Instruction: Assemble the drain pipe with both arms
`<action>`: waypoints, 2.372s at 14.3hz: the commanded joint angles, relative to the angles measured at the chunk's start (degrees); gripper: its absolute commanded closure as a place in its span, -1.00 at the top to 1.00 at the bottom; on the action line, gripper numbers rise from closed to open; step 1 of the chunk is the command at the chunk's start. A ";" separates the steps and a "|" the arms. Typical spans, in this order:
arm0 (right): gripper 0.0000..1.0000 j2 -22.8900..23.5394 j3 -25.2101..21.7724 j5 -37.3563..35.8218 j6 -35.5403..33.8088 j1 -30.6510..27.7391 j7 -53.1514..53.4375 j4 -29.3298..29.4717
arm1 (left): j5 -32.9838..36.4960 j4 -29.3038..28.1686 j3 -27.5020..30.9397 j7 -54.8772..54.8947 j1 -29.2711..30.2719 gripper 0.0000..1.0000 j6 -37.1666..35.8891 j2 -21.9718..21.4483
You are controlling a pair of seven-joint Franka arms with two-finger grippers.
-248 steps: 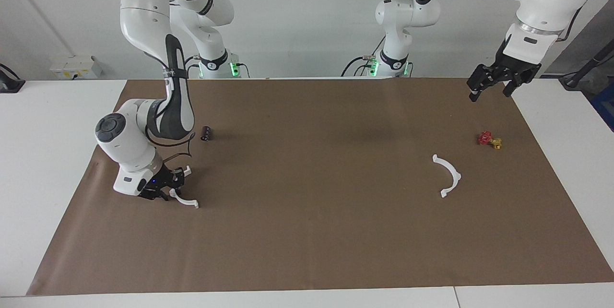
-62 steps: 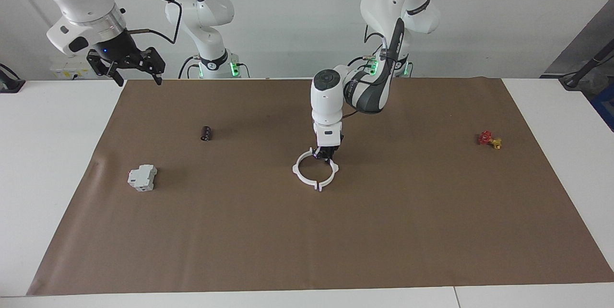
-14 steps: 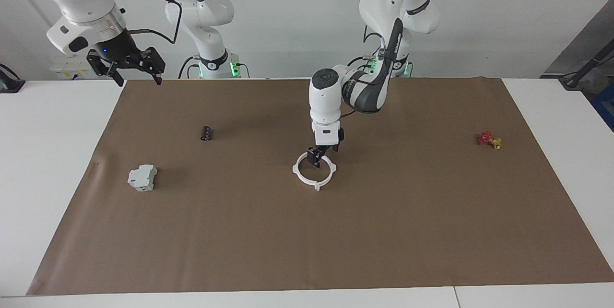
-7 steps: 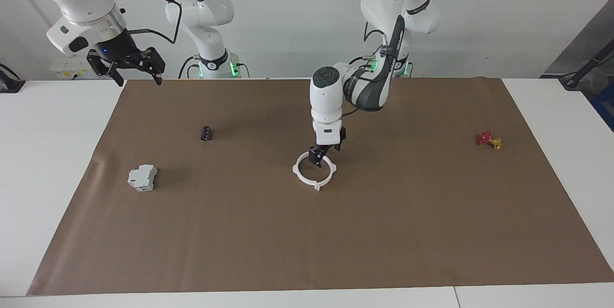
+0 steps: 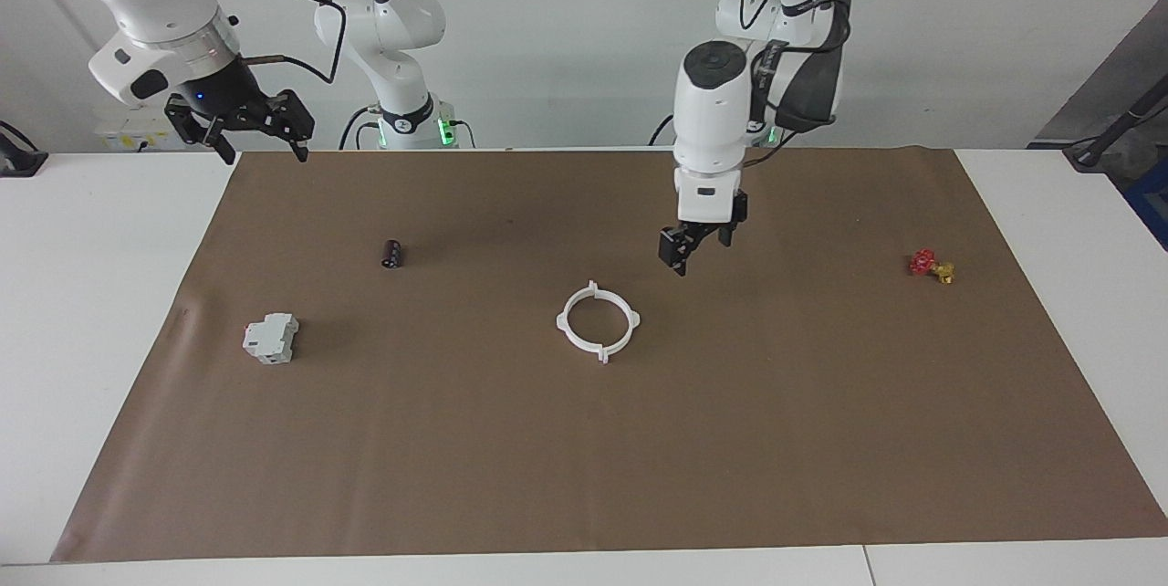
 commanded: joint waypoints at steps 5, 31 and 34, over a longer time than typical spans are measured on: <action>1.00 -1.23 0.34 0.77 0.20 -0.67 0.30 -1.26 | -5.13 -1.06 -0.38 39.69 19.42 1.00 -8.09 -9.97; 1.00 -1.23 0.34 0.77 0.20 -0.67 0.30 -1.26 | -8.03 18.24 -0.64 52.84 24.80 1.00 -24.50 -4.19; 1.00 -1.23 0.34 0.85 0.20 -0.67 0.38 -1.26 | -8.03 17.75 -1.08 52.66 24.71 1.00 -24.62 -5.05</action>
